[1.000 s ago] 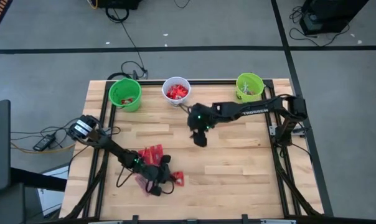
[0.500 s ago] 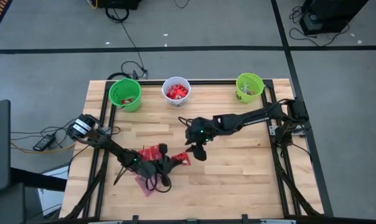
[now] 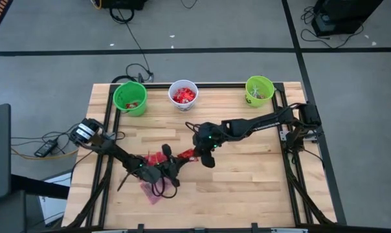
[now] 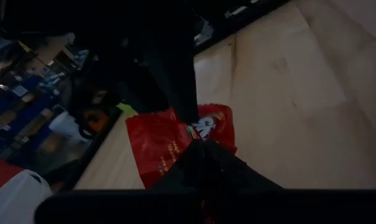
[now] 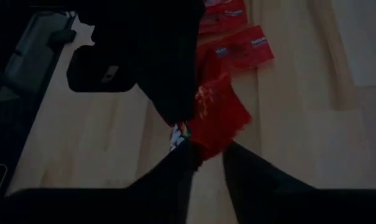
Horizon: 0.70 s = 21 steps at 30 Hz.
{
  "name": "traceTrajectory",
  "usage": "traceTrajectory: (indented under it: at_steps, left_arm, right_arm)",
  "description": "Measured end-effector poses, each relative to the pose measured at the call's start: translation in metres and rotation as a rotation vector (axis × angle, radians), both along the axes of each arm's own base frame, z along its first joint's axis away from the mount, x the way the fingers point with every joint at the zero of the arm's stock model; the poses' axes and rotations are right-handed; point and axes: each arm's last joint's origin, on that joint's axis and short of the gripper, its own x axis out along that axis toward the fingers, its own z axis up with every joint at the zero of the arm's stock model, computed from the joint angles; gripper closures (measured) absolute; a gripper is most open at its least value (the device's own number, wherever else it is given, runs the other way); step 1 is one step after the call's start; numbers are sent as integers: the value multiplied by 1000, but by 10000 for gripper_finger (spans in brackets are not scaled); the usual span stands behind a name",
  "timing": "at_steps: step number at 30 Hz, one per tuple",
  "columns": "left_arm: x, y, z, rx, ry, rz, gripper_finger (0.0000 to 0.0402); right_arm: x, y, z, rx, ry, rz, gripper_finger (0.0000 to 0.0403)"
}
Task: Sort candy by brand, put in halloween buckets
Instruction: Put the red candy into the white bucket
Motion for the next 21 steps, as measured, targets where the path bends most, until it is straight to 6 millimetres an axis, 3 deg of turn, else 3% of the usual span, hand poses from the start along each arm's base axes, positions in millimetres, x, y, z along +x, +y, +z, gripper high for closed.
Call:
traceTrajectory:
  at_steps: [6, 9, 14, 21]
  left_arm:
    - [3, 5, 2, -18, -25, 23, 386]
    - [4, 7, 3, -130, -80, 67, 368]
    - [4, 8, 5, -221, -137, 108, 282]
    - [-6, 11, 20, -213, -268, 387, 134]
  right_arm:
    - [1, -1, 1, -31, -24, 18, 388]
    - [4, -8, 3, -101, -74, -31, 391]
    - [11, -37, 12, -220, -183, -188, 397]
    - [11, -93, 23, -291, -292, -376, 398]
